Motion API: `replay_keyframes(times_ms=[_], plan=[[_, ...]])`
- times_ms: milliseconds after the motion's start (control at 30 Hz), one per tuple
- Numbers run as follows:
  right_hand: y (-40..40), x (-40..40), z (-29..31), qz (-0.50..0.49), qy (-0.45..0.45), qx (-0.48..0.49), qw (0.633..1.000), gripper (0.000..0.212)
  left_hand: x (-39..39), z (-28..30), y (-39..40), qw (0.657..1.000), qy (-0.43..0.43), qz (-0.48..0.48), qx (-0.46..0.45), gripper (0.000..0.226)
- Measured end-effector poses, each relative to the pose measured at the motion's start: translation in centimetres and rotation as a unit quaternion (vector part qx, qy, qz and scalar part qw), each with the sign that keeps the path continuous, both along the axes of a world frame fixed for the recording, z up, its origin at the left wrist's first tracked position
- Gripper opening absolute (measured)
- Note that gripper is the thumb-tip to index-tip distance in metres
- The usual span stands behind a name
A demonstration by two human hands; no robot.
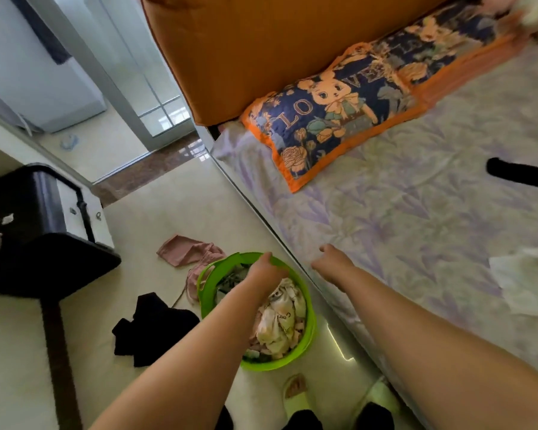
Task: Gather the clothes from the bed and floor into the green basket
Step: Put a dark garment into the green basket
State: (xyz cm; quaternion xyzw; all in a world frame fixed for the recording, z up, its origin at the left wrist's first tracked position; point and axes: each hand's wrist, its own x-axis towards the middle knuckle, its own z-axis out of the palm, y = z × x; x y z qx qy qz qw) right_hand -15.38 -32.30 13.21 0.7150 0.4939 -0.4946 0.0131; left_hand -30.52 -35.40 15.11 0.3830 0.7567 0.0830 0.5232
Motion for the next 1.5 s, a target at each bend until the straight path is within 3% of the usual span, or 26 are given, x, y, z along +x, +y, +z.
replay_keyframes(times_ms=[367, 733, 933, 1033, 1233, 1500], plan=[[-0.5, 23.4, 1.1, -0.194, 0.008, 0.033, 0.98, 0.056, 26.0, 1.5, 5.0, 0.98, -0.077, -0.182, 0.013, 0.072], [-5.5, 46.6, -4.5, -0.33, -0.022, -0.011, 0.944, 0.055, 50.1, -2.0, 3.9, 0.945, -0.1, -0.309, -0.042, 0.067], [-5.3, 56.3, -8.6, -0.338, -0.042, -0.02, 0.94, 0.052, 59.6, -4.7, 5.0, 0.933, -0.09, -0.345, -0.055, 0.067], [-4.6, 60.7, -10.9, -0.36, -0.062, -0.005, 0.931, 0.049, 64.2, -6.0, 5.8, 0.924, -0.091, -0.367, -0.049, 0.053], [-1.8, 66.7, -14.4, -0.322, -0.088, 0.024, 0.942, 0.054, 70.5, -8.8, 8.2, 0.924, -0.074, -0.373, -0.048, 0.067], [2.1, 72.5, -20.0, -0.263, -0.162, -0.019, 0.951, 0.052, 74.5, -14.3, 10.7, 0.924, -0.058, -0.371, -0.069, 0.071]])
